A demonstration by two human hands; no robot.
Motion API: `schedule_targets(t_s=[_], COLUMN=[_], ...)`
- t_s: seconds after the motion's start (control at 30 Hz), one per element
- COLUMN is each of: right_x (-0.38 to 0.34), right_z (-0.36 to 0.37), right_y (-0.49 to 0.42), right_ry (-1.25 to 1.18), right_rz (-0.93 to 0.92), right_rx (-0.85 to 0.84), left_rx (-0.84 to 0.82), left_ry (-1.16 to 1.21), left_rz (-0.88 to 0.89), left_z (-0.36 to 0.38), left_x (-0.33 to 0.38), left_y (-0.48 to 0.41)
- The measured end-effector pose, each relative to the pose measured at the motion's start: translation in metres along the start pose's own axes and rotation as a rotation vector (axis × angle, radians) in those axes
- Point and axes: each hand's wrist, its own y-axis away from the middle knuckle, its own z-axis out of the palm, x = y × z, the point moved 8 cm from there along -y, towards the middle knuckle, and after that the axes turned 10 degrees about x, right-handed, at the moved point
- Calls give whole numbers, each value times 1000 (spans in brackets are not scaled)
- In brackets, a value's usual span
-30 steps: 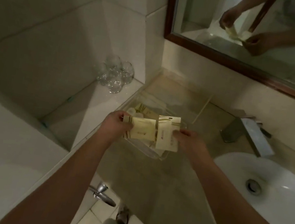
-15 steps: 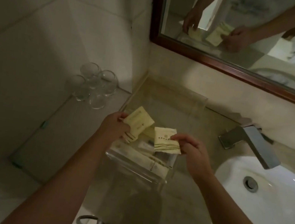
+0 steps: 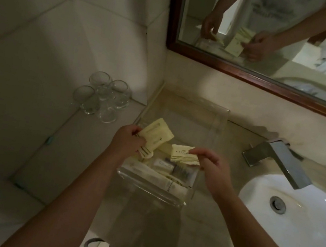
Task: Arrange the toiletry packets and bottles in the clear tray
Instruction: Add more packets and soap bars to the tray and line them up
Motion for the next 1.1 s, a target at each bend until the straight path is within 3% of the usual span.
schedule_targets(t_s=[0.1, 0.17, 0.23, 0.33, 0.47, 0.53, 0.67, 0.83, 1.0, 1.1], right_x=[4, 7, 10, 12, 16, 19, 17, 15, 16, 15], right_z=[-5, -6, -6, -3, -2, 0, 11, 25, 30, 36], right_y=[1, 3, 4, 6, 4, -1, -13, -30, -43, -48], right_ry=[35, 99, 91, 105, 222, 365, 701, 869, 938, 990], right_rz=[8, 10, 49, 93, 78, 63, 6, -24, -56, -95], right_rx=[-4, -14, -32, -68, -94, -104, -199, -280, -294, -310], left_rx=[151, 200, 199, 72, -87, -84, 64, 155, 120, 24], left_ry=[-248, -238, -87, 205, 347, 475, 341, 328, 207, 14], left_rz=[239, 274, 204, -24, -212, -317, -361, -340, -259, -174], left_z=[-10, -10, -7, 9, 26, 28, 16, 16, 32, 44], left_x=[17, 18, 17, 7, -7, -15, -33, -33, -31, -33], left_y=[6, 13, 20, 24, 27, 25, 16, 19, 28, 30])
